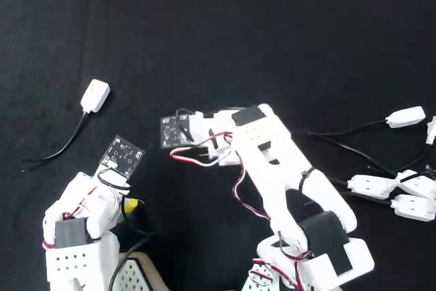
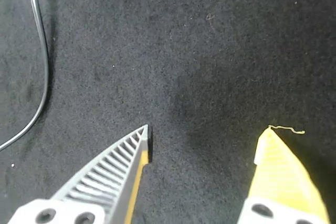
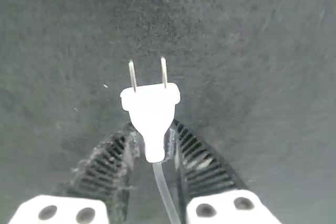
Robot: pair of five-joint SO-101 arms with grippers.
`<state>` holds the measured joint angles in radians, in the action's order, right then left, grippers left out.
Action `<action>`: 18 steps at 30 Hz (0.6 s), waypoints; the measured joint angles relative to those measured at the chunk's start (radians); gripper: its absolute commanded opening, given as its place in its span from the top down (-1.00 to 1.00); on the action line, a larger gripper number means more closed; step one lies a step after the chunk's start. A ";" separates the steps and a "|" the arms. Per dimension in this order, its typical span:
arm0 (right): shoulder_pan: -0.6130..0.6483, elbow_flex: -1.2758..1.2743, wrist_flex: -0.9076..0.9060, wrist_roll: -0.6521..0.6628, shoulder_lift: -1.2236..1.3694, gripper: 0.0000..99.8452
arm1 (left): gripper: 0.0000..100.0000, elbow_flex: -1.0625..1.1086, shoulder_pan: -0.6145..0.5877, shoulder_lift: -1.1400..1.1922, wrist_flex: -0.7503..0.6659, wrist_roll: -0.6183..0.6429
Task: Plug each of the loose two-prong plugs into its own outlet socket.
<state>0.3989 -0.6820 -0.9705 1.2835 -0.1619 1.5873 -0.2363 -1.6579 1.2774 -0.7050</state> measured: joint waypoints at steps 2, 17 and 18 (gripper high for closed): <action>-0.008 0.006 0.009 0.064 0.000 0.87 | 0.36 0.000 0.000 0.000 0.000 0.000; -0.207 0.110 -0.135 -0.129 -0.017 0.67 | 0.36 0.000 0.000 0.000 0.000 0.000; -0.212 0.137 -0.176 -0.212 -0.017 0.73 | 0.36 0.000 0.000 0.000 0.000 0.000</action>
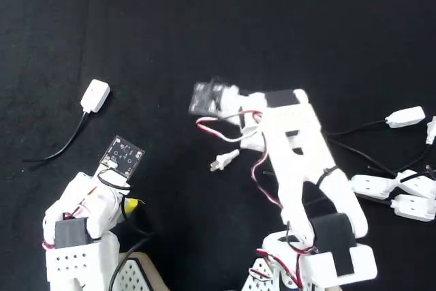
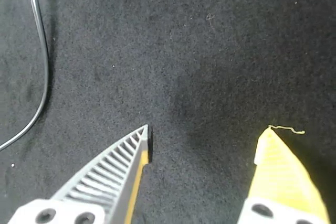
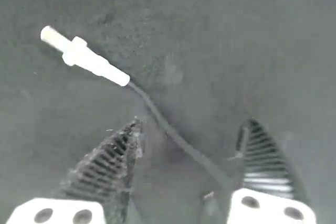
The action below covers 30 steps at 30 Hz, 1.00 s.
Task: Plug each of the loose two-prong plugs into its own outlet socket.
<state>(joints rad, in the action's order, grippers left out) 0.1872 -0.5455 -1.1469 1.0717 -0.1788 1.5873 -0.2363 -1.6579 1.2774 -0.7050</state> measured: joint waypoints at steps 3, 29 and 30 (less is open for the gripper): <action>-0.011 0.074 -0.127 -0.273 0.000 0.87 | 0.36 0.000 0.000 0.000 0.000 0.000; 0.084 0.169 -0.049 -1.774 0.281 0.70 | 0.36 0.000 0.000 -0.002 0.008 0.000; 0.084 0.187 -0.051 -1.800 0.302 0.70 | 0.36 -0.002 0.000 -0.002 0.008 0.000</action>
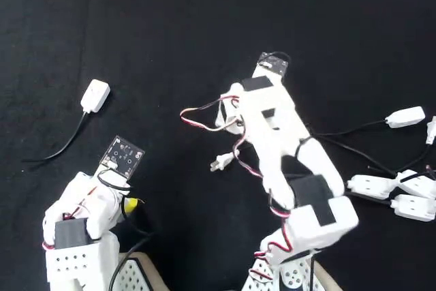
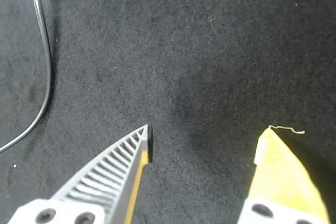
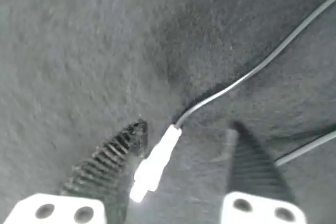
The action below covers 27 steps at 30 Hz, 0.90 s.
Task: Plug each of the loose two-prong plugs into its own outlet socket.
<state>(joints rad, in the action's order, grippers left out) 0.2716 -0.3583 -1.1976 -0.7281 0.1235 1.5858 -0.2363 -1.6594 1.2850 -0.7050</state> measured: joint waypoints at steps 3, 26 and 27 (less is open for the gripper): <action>0.018 0.035 0.011 -0.057 0.052 0.71 | 0.36 0.000 0.000 0.000 0.000 0.000; 0.101 0.068 -0.049 0.023 0.196 0.98 | 0.36 0.000 0.000 0.000 0.002 0.000; 0.101 0.084 -0.074 0.040 0.196 0.98 | 0.36 0.000 0.000 0.000 0.002 0.000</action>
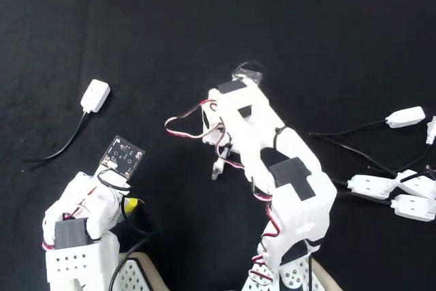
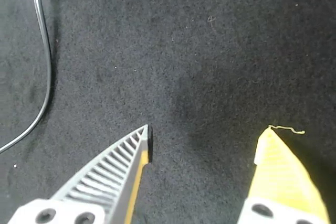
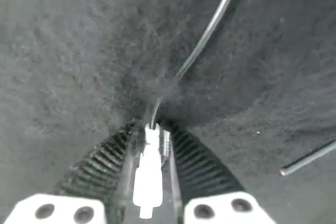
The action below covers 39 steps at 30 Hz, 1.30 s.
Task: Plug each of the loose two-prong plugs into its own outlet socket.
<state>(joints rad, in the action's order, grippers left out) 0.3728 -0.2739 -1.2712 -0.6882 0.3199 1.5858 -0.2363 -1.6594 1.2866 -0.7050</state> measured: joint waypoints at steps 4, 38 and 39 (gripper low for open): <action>0.002 0.115 -0.120 0.103 0.000 0.98 | 0.36 0.000 0.000 0.000 0.000 0.000; 0.041 0.528 -0.453 1.277 0.382 0.68 | 0.36 0.000 0.000 0.000 0.000 0.000; 0.041 0.532 -0.454 1.277 0.387 0.70 | 0.36 0.000 0.000 0.000 0.000 0.000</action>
<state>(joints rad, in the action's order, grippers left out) 0.4143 0.2585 -1.7254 0.5884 0.7066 1.5858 -0.2363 -1.6594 1.2866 -0.7050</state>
